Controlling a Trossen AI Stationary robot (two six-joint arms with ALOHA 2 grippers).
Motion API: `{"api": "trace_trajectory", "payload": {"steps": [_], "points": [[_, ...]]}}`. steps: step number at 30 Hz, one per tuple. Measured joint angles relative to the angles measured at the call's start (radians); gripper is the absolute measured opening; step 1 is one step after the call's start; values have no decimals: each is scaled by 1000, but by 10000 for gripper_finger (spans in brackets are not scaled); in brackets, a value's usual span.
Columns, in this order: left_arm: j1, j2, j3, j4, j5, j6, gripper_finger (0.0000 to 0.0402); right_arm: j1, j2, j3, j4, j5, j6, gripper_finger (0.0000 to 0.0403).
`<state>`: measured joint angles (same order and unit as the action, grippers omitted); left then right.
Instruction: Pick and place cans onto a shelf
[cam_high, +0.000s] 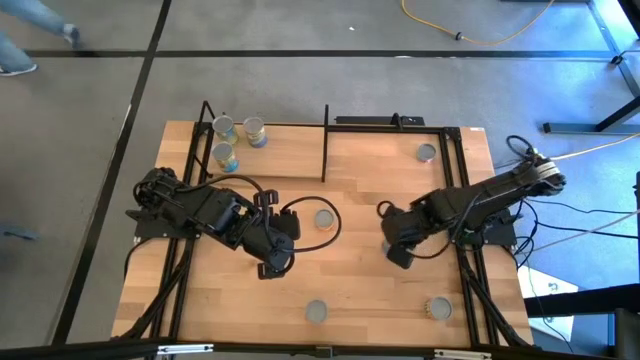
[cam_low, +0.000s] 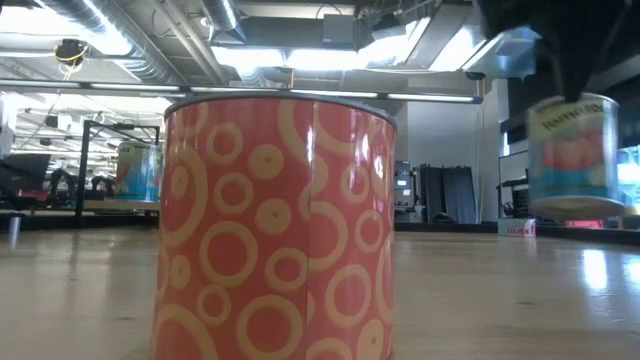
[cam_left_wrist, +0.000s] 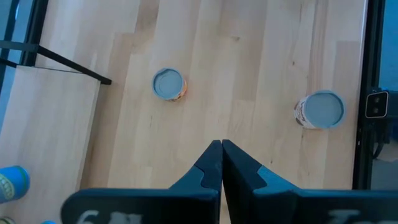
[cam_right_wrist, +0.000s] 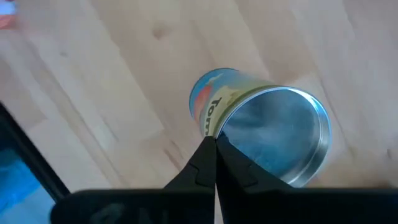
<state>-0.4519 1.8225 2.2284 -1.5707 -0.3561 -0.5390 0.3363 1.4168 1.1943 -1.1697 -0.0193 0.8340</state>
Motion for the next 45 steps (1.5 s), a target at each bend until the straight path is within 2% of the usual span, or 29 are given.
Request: {"api": "trace_trajectory", "payload": {"steps": [14,20,28,37,45], "points": [[0,-5,0,0,-5,26,0,0,421,485,-80,38,-340,0],[-10,-15,0,0,-5,25,0,0,563,621,-85,56,-453,0],[-61,-80,0,1,-65,-28,0,-1,653,642,-82,75,-529,0],[-100,-145,0,1,-134,-65,0,-1,682,643,-76,82,-585,1],[-99,-143,0,0,-134,-61,0,-2,682,642,-76,87,-598,35]]}}
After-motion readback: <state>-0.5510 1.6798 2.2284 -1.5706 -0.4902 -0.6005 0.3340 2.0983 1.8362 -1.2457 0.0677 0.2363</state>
